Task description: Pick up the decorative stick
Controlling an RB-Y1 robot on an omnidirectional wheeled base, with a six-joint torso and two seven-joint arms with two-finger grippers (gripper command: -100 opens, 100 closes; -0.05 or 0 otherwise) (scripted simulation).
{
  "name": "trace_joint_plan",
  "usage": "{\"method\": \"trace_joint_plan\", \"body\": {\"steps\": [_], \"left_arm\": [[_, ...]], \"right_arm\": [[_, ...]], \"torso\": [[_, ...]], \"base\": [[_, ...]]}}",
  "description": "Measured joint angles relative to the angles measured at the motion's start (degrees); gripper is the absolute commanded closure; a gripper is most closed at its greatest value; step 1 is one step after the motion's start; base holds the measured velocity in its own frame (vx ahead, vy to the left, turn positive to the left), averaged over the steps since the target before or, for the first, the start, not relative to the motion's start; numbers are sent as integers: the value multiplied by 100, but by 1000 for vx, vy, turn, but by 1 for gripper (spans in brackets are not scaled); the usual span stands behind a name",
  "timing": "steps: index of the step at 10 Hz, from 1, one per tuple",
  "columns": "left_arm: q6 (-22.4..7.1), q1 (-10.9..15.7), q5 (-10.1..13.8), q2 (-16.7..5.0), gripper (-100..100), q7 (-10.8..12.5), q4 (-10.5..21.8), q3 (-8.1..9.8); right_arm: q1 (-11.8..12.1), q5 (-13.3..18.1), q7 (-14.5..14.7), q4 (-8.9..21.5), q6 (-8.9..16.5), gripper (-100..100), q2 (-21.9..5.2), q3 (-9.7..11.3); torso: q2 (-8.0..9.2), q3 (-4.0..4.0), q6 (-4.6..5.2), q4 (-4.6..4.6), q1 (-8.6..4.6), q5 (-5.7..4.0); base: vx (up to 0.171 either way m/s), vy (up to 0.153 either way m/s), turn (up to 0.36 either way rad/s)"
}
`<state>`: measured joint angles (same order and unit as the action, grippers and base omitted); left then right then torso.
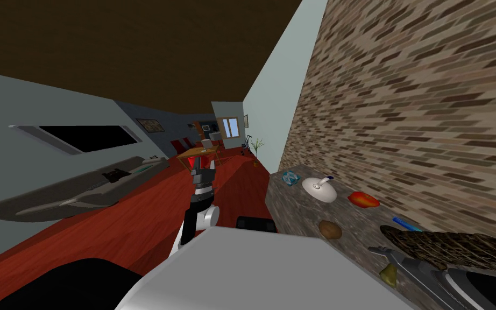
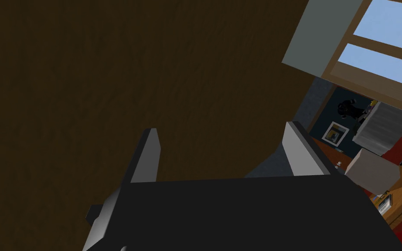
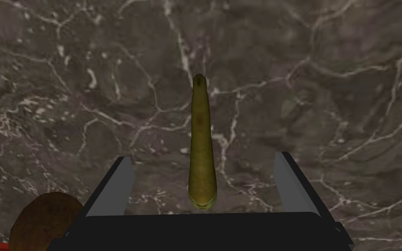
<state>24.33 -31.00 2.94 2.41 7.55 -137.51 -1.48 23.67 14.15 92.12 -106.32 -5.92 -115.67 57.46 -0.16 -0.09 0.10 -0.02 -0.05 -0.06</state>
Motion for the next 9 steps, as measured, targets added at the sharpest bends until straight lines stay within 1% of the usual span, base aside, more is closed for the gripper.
{"method": "trace_joint_plan", "body": {"steps": [2, 3, 4, 5, 9], "left_arm": [[0, 0, 0, 0, 0, 0, 0, 0], [0, 0, 0, 0, 0, 0, 0, 0], [0, 0, 0, 0, 0, 0, 0, 0], [0, 0, 0, 0, 0, 0, 0, 0], [0, 0, 0, 0, 0, 0, 0, 0]], "right_arm": [[50, 77, -22, 143, 39, -100, 203, -14], [235, 303, -192, 221, 80, -100, 336, -187], [139, 188, -124, 250, 107, -100, 387, -75], [123, 163, -80, 252, 111, 100, 390, -53], [127, 165, -86, 252, 110, 100, 389, -53]], "torso": [[8, 5, 0, 2, 14, 4], [10, 6, 0, 3, 16, 4], [10, 6, 1, 3, 18, 5], [10, 6, 1, 3, 18, 6], [7, 5, -2, 3, 17, 4]], "base": [[-4, 3, 62], [-4, 4, 31], [0, 0, 0], [0, 0, 0], [0, 0, 0]]}}
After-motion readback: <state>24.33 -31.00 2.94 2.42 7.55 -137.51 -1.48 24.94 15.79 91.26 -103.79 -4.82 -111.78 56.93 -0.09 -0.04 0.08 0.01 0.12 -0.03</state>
